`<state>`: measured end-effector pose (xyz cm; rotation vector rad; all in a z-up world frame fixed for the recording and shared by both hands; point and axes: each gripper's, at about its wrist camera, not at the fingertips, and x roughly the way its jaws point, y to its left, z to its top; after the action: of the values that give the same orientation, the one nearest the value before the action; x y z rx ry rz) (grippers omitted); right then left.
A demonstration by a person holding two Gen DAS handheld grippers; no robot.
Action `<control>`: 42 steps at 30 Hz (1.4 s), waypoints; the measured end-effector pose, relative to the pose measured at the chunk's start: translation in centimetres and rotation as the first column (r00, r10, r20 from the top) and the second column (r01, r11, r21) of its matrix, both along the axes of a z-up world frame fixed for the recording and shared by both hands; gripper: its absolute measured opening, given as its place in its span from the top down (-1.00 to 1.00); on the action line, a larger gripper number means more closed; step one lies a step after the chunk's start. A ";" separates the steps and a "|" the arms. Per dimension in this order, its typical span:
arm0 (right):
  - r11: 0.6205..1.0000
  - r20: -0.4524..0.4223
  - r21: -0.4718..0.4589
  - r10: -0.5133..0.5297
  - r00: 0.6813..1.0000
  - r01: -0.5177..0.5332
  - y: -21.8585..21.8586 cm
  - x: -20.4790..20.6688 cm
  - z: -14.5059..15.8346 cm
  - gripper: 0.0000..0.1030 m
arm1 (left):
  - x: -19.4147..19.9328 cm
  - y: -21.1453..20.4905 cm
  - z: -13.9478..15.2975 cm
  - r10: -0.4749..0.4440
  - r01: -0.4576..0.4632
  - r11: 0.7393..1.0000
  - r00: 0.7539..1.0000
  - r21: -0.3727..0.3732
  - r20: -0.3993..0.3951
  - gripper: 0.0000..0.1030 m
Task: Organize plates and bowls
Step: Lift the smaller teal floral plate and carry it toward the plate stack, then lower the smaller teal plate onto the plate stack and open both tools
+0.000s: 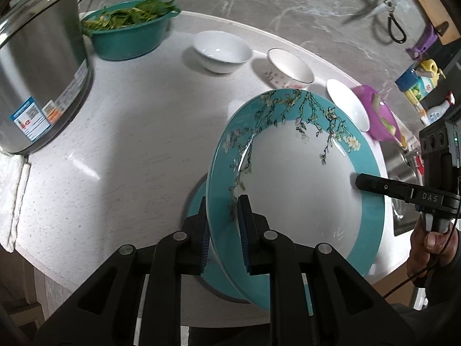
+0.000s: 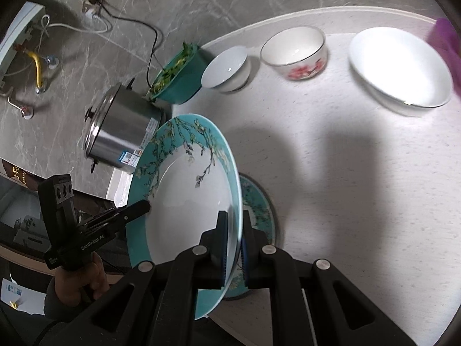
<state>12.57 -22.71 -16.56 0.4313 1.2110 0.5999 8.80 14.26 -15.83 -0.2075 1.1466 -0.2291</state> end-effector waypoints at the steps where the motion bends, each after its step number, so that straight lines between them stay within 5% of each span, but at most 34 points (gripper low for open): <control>1: 1.000 -0.007 -0.004 0.004 1.000 -0.004 0.5 0.1 -0.3 0.80 | 0.0 0.4 -0.3 0.000 0.000 1.000 1.000 0.002 -0.005 0.69; 17: 0.994 -0.076 -0.112 -0.019 0.997 0.011 2.2 -0.3 -5.3 0.80 | -0.6 1.3 -7.3 -0.065 0.066 0.998 0.992 0.002 -0.109 0.66; 32: 0.974 0.004 -0.225 0.007 1.000 -0.006 3.8 -1.2 -6.2 0.74 | -0.1 -0.3 -8.4 -0.113 0.120 0.984 0.992 0.130 -0.061 0.59; 42: 0.852 0.144 -0.519 0.155 0.977 -0.059 7.7 -3.0 -5.5 0.46 | -0.9 -0.9 -8.3 -0.160 0.163 0.969 0.987 0.187 -0.029 0.59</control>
<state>9.56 -15.01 -22.04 -0.1450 1.1700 0.3767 7.94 13.37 -24.11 0.0529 1.1923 -0.2616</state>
